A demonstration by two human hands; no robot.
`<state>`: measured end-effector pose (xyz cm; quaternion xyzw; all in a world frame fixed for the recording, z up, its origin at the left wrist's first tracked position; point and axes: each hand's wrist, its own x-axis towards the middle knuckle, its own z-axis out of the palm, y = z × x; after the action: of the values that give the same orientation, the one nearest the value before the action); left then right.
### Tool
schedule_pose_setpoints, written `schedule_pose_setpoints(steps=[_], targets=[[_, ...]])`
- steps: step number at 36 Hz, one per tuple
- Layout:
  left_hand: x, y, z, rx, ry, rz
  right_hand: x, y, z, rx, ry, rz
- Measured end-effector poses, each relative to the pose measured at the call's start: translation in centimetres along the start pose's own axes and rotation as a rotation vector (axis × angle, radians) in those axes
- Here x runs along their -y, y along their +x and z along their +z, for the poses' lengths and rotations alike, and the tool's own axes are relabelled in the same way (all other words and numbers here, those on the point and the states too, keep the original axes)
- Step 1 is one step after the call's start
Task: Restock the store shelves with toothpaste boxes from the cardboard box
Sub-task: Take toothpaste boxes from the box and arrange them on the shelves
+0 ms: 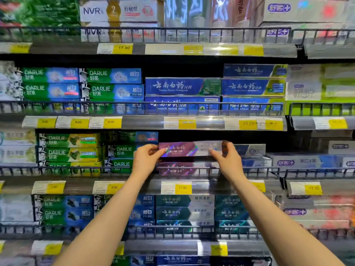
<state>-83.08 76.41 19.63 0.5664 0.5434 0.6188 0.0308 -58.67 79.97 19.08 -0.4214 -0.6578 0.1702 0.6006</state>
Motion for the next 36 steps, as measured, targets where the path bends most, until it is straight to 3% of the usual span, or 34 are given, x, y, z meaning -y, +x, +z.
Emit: schedule_pose_setpoints(steps=[8, 17, 26, 36], targets=[[0.6, 0.5, 0.9, -0.022, 0.298, 0.016, -1.4, 1.5, 0.9, -0.007, -0.242, 0.047], [1.1, -0.3, 1.4, -0.116, 0.338, 0.131, -1.5, 0.8, 0.2, 0.029, -0.299, -0.042], [2.4, -0.7, 2.4, -0.112, 0.402, 0.024, -0.9, 0.5, 0.9, -0.016, -0.545, 0.041], [1.9, -2.5, 2.8, -0.128, 0.562, 0.077, -1.2, 0.3, 0.8, -0.009, -0.65, -0.019]])
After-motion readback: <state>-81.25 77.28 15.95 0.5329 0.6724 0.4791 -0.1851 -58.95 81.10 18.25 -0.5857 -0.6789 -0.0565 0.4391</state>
